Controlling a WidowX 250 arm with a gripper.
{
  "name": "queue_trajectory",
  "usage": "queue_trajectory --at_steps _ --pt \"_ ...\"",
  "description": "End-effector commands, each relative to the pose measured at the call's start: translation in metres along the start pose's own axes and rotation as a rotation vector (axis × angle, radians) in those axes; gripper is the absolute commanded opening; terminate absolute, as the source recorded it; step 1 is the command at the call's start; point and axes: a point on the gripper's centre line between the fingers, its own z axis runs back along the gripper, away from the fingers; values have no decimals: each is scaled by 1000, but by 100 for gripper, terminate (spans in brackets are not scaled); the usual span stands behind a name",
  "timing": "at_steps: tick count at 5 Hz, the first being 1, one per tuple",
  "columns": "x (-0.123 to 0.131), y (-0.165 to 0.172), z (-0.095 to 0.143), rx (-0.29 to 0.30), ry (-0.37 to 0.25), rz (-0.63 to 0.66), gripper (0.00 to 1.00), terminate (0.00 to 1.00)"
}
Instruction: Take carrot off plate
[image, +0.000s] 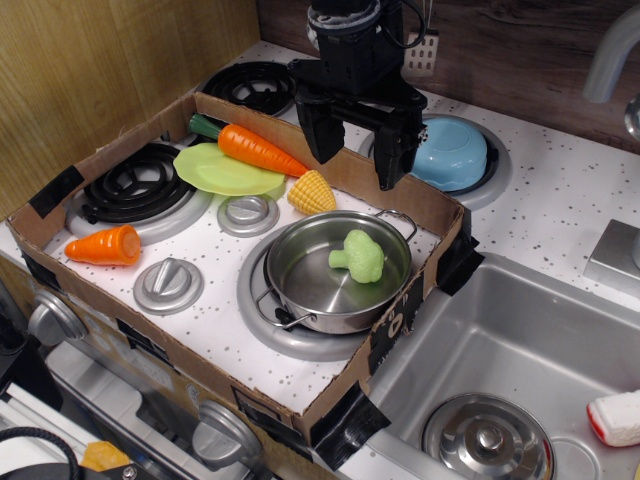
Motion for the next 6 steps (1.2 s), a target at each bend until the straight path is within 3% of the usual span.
queue_trajectory --at_steps 1,3,4,5,6 --pt "0 0 0 0 0 0 100 0" --pt "-19 40 15 58 36 -266 100 0" --pt "-25 61 20 104 51 -464 100 0" --pt "-28 88 7 165 62 -634 100 0" --pt "-19 117 -2 158 100 -866 100 0"
